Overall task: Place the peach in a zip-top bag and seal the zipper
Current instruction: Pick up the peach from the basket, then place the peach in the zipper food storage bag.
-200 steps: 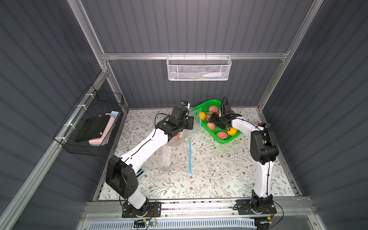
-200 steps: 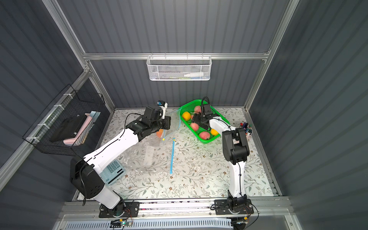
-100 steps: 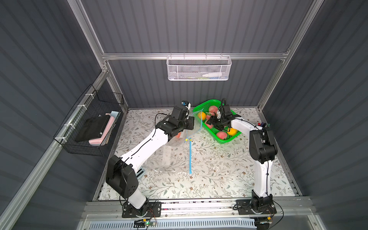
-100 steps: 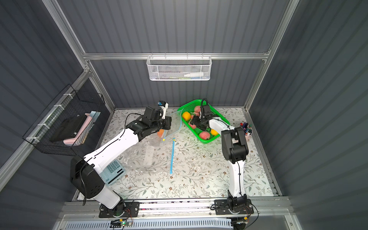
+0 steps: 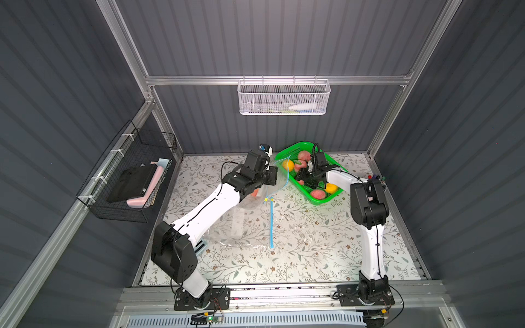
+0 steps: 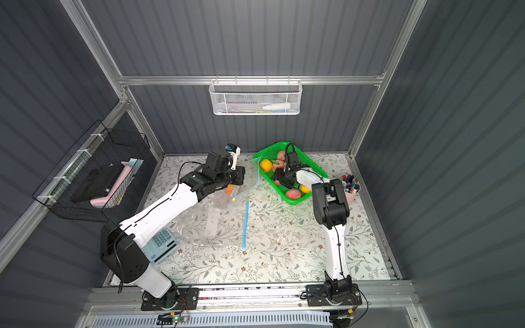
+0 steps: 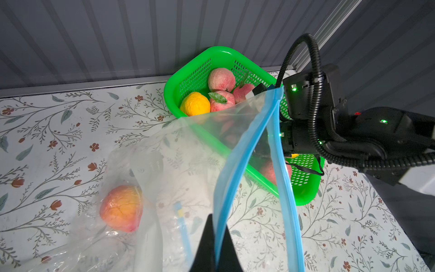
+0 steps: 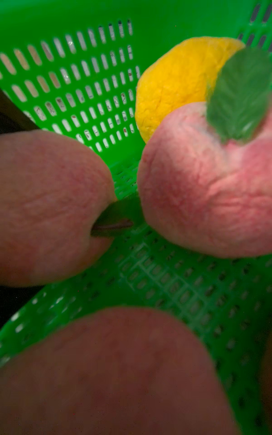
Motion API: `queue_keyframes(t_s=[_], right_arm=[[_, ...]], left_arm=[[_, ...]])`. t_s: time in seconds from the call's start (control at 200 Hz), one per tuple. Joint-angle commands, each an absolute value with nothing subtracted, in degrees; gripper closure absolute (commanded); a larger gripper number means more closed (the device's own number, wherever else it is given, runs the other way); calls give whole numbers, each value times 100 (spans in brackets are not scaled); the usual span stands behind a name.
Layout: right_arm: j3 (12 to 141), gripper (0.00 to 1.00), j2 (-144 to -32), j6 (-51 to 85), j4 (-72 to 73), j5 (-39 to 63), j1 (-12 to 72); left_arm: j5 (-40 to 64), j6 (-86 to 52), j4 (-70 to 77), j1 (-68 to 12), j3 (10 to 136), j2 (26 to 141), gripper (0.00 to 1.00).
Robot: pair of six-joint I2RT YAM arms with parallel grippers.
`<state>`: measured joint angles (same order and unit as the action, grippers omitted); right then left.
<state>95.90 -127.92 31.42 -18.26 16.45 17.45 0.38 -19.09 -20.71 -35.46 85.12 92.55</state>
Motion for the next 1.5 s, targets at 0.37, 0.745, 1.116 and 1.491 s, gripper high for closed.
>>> queue_keyframes(t_s=[0.37, 0.745, 1.116, 1.491], right_arm=[[7802, 44, -10462, 3103, -751, 1678, 1600], [6486, 45, -8317, 2130, 1, 2923, 1608], [5991, 46, -7473, 1702, 1012, 3534, 2437], [6210, 46, -7913, 1313, 813, 2973, 3041]], left_arm=[[486, -2091, -2135, -3514, 8592, 9155, 100], [589, -2454, -2136, -3515, 8700, 9341, 100], [807, -2699, -2120, -3511, 8722, 9378, 100], [782, -2759, -2026, -3516, 8631, 9159, 100]])
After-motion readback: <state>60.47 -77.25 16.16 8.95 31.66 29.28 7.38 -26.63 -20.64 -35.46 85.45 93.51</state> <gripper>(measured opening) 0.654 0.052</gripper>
